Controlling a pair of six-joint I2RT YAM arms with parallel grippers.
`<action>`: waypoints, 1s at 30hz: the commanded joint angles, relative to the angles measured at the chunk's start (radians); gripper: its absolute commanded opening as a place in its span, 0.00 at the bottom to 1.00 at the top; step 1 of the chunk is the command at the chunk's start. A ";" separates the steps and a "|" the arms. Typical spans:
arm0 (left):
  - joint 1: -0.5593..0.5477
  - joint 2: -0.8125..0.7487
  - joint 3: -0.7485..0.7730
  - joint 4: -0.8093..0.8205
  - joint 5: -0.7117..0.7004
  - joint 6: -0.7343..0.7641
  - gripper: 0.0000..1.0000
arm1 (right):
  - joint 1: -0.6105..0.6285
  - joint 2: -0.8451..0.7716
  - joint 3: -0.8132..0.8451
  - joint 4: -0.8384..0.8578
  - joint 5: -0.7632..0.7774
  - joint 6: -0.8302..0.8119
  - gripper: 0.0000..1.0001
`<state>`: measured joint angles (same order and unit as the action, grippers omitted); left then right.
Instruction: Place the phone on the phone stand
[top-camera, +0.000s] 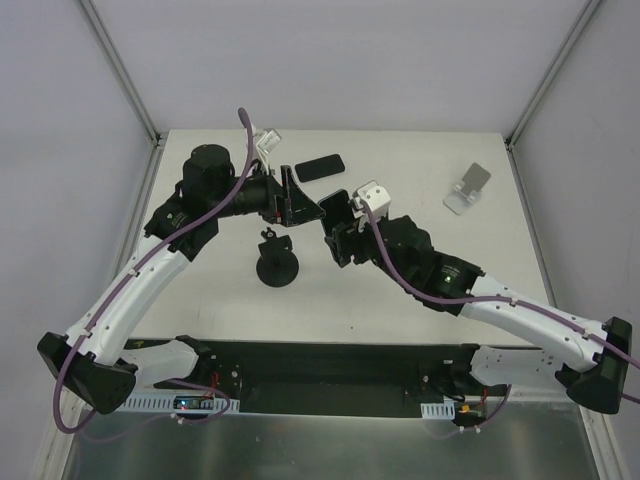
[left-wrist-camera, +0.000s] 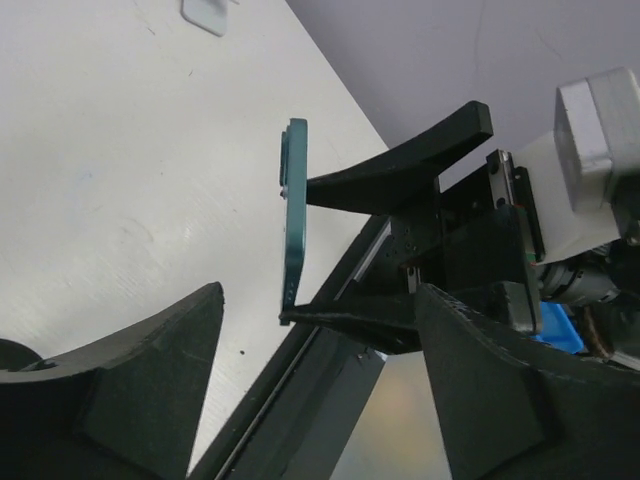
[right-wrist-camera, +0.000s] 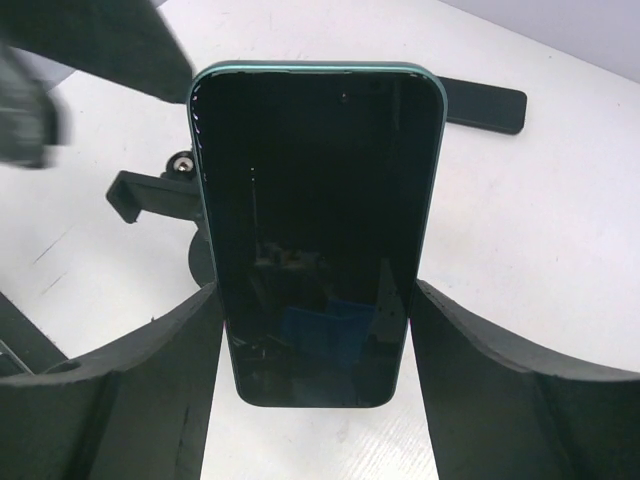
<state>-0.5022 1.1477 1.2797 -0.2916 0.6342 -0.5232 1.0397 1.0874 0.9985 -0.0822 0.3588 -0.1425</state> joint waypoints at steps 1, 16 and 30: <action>-0.001 0.009 -0.037 0.120 0.039 -0.079 0.68 | 0.046 -0.027 0.040 0.156 0.086 -0.017 0.01; -0.059 0.038 -0.074 0.178 0.033 -0.098 0.27 | 0.102 -0.049 -0.021 0.237 0.071 0.012 0.01; -0.087 -0.275 -0.190 0.091 -0.215 0.126 0.00 | 0.118 -0.093 -0.006 -0.094 -0.035 0.097 1.00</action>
<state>-0.5838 1.0401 1.0969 -0.1867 0.5358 -0.5350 1.1568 1.0313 0.9504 -0.0479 0.3912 -0.0673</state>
